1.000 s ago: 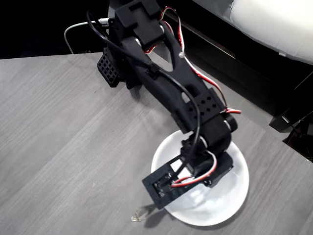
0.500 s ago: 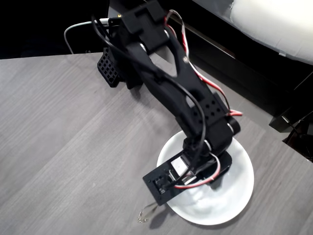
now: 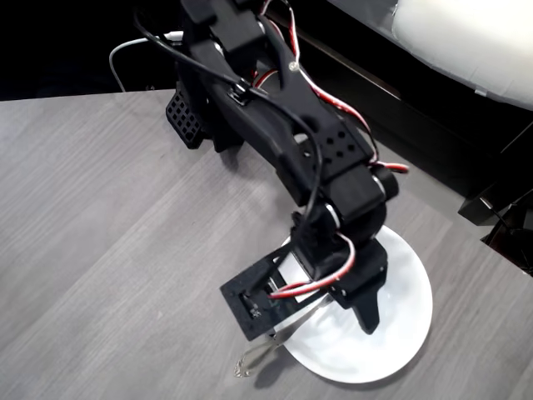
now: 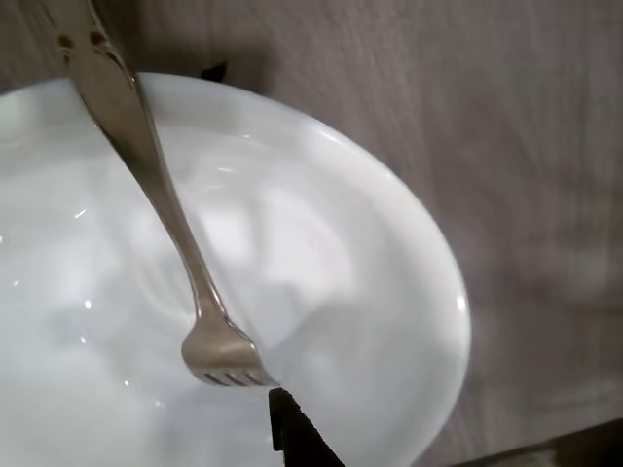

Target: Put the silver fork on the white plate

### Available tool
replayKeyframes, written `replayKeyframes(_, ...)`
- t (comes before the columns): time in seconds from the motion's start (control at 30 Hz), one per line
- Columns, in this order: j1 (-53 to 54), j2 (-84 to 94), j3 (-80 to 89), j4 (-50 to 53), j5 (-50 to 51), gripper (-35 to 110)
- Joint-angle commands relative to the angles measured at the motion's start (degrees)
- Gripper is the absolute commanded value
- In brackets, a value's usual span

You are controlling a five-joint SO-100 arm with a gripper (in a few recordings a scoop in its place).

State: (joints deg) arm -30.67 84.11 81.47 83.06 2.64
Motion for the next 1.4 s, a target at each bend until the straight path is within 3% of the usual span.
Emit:
replayKeyframes(0.0, 3.34, 11.95, -0.62, 3.78, 0.44, 7)
replayKeyframes(0.03, 5.19, 14.24, -0.62, 5.27, 2.64, 0)
replayKeyframes(0.13, 10.37, 22.06, 4.22, 8.61, 8.35, 0)
replayKeyframes(0.37, 18.54, 59.94, 42.80, -7.29, 9.23, 0)
replayKeyframes(0.57, 25.40, 59.94, 51.94, -14.77, 0.97, 0)
replayKeyframes(0.77, 23.20, 65.74, 66.27, -23.64, 2.20, 0)
replayKeyframes(1.03, 22.76, 82.18, 78.84, -23.55, 2.20, 0)
replayKeyframes(1.2, 22.68, 103.36, 88.42, -15.47, 1.85, 0)
replayKeyframes(1.37, 23.55, 105.64, 92.02, -15.38, 1.41, 0)
